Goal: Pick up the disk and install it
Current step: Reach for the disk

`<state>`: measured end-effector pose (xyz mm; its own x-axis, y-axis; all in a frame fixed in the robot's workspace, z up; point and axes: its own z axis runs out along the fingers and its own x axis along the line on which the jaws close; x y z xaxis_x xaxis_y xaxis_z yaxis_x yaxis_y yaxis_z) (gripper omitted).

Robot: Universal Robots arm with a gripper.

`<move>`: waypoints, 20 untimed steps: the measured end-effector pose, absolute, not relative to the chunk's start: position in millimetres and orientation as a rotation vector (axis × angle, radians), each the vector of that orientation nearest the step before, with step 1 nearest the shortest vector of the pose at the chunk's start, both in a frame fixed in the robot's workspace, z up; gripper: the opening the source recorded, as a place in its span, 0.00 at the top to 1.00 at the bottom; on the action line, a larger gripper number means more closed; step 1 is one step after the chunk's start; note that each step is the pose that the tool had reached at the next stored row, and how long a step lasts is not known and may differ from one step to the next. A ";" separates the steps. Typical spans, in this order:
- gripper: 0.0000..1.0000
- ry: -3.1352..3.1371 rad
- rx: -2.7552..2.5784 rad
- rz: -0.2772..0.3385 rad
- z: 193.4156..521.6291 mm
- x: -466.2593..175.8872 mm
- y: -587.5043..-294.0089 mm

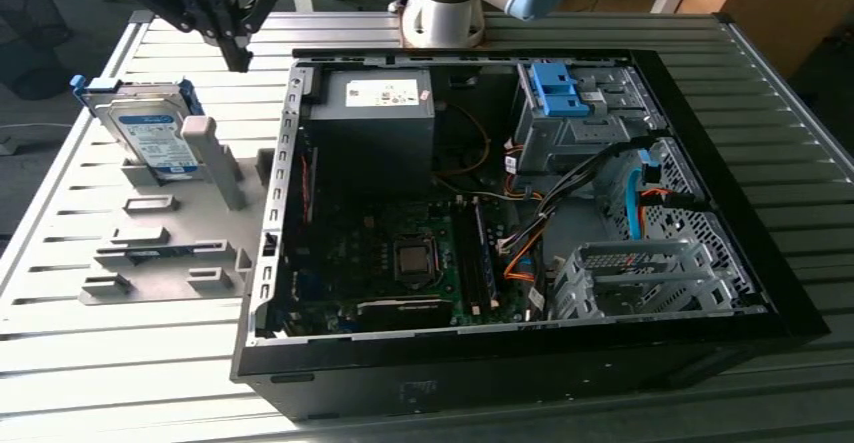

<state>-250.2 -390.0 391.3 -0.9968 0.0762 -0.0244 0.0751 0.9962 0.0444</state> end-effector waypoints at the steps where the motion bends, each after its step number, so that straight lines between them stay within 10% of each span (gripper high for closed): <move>1: 0.89 3.112 0.118 0.068 391.3 -250.8 -389.9; 20: 0.89 3.113 0.118 0.068 390.5 -274.7 -382.0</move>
